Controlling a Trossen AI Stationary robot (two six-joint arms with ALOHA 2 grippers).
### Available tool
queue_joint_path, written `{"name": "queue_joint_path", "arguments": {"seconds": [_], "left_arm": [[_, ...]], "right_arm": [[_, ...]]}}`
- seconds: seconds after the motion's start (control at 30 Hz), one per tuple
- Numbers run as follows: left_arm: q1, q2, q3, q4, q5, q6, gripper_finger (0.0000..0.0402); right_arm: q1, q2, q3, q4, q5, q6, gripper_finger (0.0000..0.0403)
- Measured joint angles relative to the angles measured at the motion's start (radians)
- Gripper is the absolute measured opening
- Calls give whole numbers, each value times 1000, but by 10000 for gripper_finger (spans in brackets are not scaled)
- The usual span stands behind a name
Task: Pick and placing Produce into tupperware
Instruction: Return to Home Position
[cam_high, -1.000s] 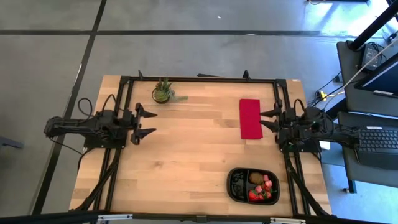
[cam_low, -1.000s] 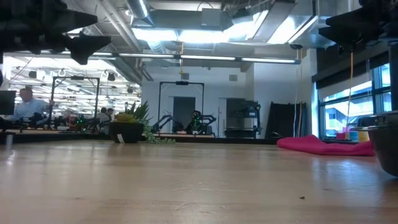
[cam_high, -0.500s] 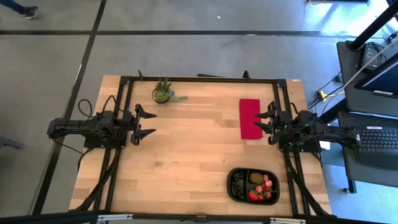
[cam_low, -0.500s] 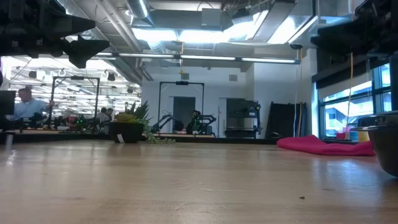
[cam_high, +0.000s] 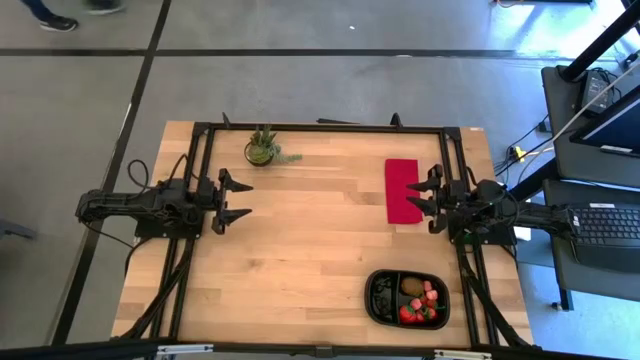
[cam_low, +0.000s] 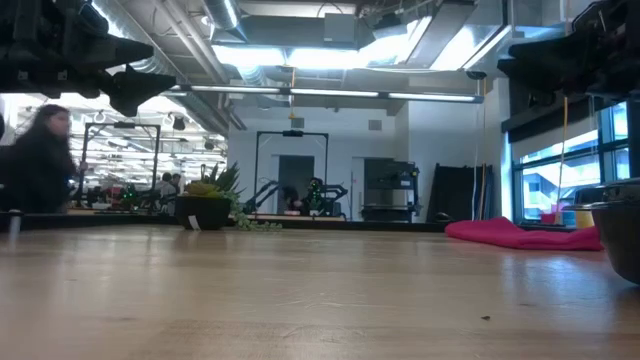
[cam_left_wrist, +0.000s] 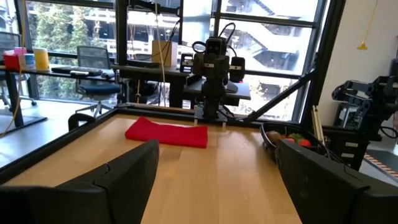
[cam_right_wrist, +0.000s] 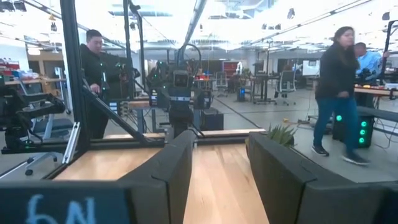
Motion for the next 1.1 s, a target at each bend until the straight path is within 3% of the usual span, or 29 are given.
{"name": "queue_joint_path", "arguments": {"seconds": [0.43, 0.73, 1.1], "left_arm": [[0, 0, 0, 0, 0, 0, 315], [0, 0, 0, 0, 0, 0, 315], [0, 0, 0, 0, 0, 0, 315]], "right_arm": [[0, 0, 0, -76, 1, 35, 159], [0, 0, 0, -91, 1, 243, 159], [0, 0, 0, -91, 1, 212, 158]]}}
